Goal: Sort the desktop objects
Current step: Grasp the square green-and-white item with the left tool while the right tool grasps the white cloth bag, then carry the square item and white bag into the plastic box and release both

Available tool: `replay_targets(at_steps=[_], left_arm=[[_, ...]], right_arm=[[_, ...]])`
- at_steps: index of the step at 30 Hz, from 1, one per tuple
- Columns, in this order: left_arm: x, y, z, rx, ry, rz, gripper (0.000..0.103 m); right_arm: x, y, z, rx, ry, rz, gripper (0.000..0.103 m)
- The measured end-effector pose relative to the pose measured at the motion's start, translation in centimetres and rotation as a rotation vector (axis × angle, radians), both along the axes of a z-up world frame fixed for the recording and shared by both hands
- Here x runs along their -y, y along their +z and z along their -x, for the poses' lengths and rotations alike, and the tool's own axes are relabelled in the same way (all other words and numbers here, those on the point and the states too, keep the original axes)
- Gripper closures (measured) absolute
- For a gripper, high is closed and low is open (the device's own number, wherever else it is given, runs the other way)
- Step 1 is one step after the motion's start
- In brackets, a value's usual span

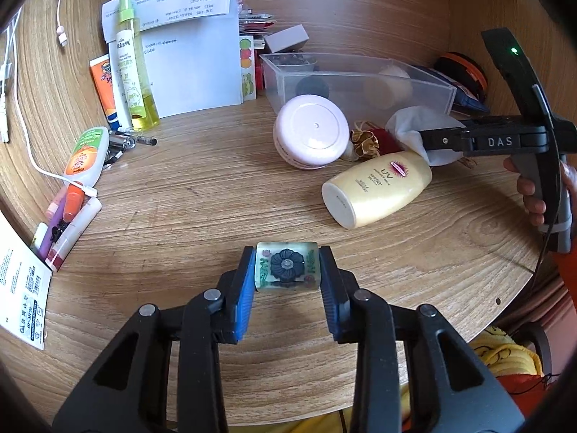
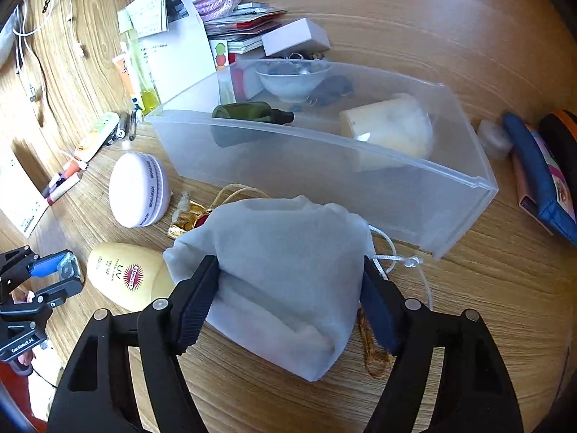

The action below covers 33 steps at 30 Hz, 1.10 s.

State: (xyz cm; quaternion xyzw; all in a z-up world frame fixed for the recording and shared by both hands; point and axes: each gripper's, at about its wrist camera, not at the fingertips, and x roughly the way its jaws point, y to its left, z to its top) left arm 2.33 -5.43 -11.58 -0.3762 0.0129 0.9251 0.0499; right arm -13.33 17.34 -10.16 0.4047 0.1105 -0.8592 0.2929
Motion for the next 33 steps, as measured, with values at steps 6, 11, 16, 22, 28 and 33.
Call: replay_targets(at_steps=[6, 11, 16, 22, 28, 33], left_arm=[[0.2, 0.2, 0.2, 0.005, 0.019, -0.016, 0.07], [0.7, 0.4, 0.3, 0.002, 0.042, -0.025, 0.07], [1.1, 1.4, 0.1, -0.022, 0.058, -0.028, 0.07], [1.1, 2.6, -0.3, -0.052, 0.055, -0.035, 0.07], [0.3, 4.6, 0.4, -0.092, 0.018, -0.017, 0.07], [-0.6, 7.0, 1.6, -0.117, -0.038, -0.039, 0.07]], right_arm=[[-0.7, 1.2, -0.4, -0.028, -0.007, 0.031, 0.055], [-1.1, 1.7, -1.1, -0.037, -0.002, 0.042, 0.062], [-1.6, 2.9, -1.9, -0.055, 0.004, 0.077, 0.071], [-2.2, 3.9, -3.1, -0.107, -0.002, 0.089, 0.079], [-3.8, 5.4, -4.0, -0.13, -0.016, 0.115, 0.079], [-5.2, 6.7, -4.6, -0.142, -0.018, 0.137, 0.079]])
